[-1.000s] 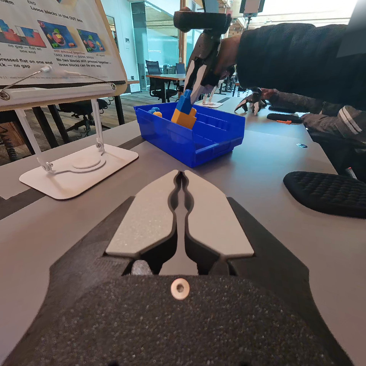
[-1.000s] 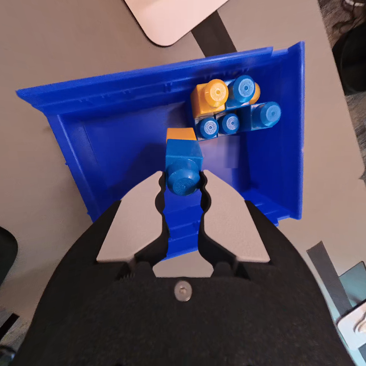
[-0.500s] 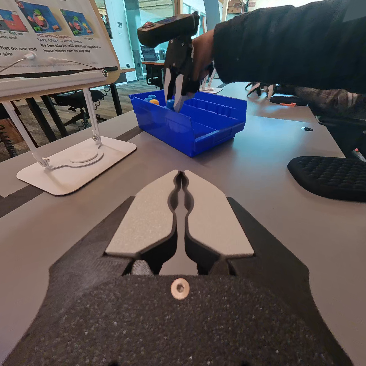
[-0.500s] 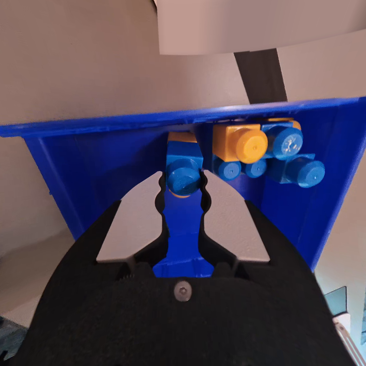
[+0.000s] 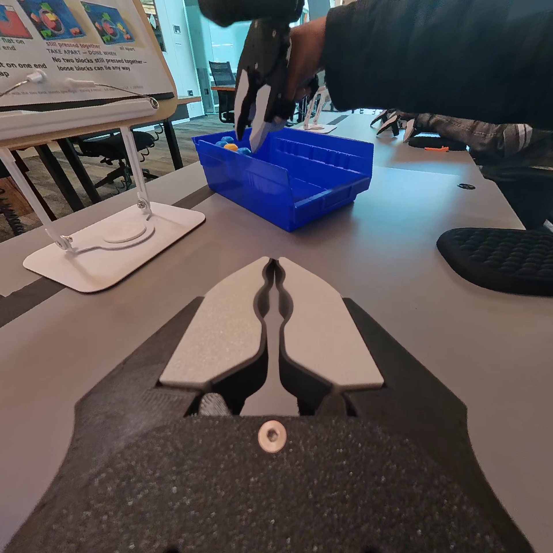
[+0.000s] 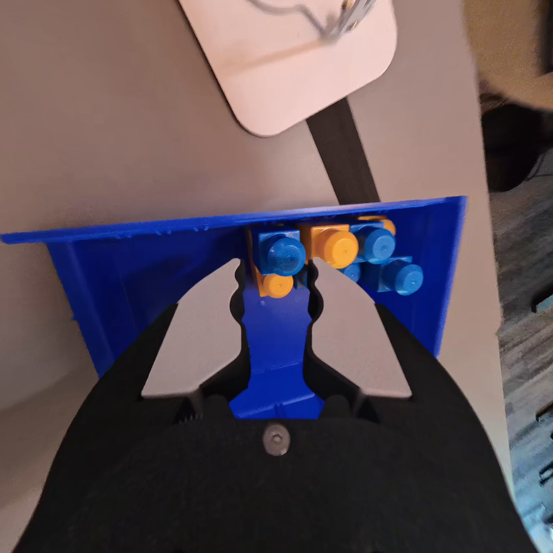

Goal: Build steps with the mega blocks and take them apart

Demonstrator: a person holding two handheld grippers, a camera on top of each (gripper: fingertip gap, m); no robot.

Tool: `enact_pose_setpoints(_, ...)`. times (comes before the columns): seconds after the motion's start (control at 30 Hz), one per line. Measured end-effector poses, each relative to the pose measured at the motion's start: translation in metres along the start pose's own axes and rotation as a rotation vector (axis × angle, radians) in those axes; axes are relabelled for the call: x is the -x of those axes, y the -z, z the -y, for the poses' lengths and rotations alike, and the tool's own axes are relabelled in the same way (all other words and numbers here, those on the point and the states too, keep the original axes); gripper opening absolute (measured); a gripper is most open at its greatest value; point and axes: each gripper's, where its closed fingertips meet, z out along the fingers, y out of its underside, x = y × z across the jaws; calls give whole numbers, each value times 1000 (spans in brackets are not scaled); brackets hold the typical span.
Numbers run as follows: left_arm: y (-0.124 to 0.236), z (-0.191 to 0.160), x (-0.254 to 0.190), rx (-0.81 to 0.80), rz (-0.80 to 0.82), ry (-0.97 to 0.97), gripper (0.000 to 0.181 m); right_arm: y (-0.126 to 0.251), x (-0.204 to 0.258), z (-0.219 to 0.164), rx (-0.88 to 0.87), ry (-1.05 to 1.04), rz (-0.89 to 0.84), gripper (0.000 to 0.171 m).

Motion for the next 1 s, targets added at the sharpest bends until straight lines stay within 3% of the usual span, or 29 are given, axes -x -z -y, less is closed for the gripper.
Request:
enact_pose_setpoints(0.13,0,1,0,-5,-1,6,0,45,-1,40,-285,-56,-71,39)
enact_pose_setpoints(0.3,-1,2,-2,-3,0,0,0,107,34,96,-800,-172,-141,37)
enact_pose_setpoints(0.47,-1,2,-2,-3,7,0,0,123,87,109,-1150,-360,-176,20)
enact_pose_setpoints(0.63,3,8,2,-27,27,2,0,100,129,103,-1258,-483,-202,0)
enact_pose_setpoints(0.73,13,24,8,-89,33,38,0,84,145,102,-1264,-482,-174,0)
enact_pose_setpoints(0.9,63,75,47,-188,186,19,0,72,152,102,-1256,-458,-133,0)
enact_pose_setpoints(1.0,97,82,85,-100,312,5,0,73,152,101,-1264,-451,-138,0)
